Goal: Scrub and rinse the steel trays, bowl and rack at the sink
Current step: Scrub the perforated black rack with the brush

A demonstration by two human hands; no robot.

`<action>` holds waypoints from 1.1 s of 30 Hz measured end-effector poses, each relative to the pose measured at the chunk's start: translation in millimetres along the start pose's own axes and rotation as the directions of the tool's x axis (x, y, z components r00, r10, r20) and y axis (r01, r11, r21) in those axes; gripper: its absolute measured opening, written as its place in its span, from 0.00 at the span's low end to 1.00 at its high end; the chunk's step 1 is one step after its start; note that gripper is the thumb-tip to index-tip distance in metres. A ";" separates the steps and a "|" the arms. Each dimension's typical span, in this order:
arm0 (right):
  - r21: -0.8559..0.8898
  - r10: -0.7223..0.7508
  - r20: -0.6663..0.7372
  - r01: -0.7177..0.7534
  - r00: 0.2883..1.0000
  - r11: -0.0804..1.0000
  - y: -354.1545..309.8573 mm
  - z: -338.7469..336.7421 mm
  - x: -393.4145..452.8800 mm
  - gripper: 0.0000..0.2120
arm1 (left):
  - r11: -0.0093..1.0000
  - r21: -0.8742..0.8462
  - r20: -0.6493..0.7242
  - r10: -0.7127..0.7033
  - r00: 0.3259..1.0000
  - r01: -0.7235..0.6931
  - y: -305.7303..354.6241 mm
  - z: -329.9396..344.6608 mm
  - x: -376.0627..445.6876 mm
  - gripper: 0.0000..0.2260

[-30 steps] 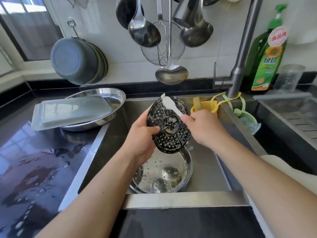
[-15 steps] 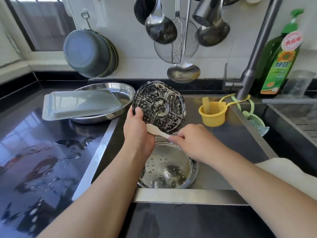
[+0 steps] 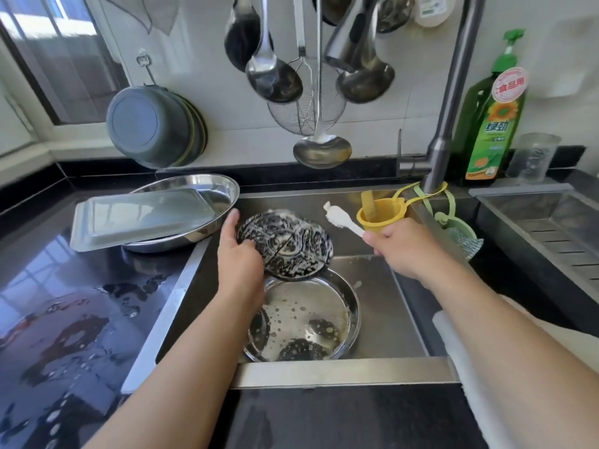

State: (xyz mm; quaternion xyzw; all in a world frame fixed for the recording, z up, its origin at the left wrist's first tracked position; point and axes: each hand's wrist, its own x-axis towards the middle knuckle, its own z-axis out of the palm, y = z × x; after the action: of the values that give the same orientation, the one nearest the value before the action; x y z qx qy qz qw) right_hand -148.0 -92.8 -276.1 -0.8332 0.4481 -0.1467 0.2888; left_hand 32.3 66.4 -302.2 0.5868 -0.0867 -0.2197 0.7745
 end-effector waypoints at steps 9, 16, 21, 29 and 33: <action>0.168 0.013 0.023 -0.017 1.000 0.986 -0.8 -3.4 -4.7 0.22 | 0.659 0.738 0.202 -0.014 0.979 -0.143 -5.0 7.2 -4.4 0.04; 0.250 0.010 0.022 -0.015 1.000 0.968 2.5 2.5 1.7 0.21 | -0.569 0.674 0.588 0.028 0.808 -0.471 38.7 11.0 -27.4 0.09; 0.266 0.003 0.027 -0.010 1.000 0.964 3.1 3.6 3.3 0.21 | -0.852 0.262 0.623 -0.209 0.753 -0.453 64.8 17.0 -28.2 0.08; 0.305 0.007 0.022 -0.013 1.000 0.952 2.4 1.0 2.5 0.22 | 0.173 0.829 0.533 0.044 0.845 -0.532 41.9 3.4 -3.3 0.04; 0.291 0.000 -0.001 0.000 1.000 0.957 1.3 -0.1 0.6 0.24 | 0.833 0.538 0.173 0.039 0.984 -0.127 14.1 -3.3 -10.8 0.05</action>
State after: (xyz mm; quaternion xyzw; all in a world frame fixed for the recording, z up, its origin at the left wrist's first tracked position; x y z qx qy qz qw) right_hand -148.7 -94.0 -276.8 -0.7816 0.4217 -0.2113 0.4082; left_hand 27.3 77.1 -288.5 0.7602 -0.2310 -0.1968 0.5745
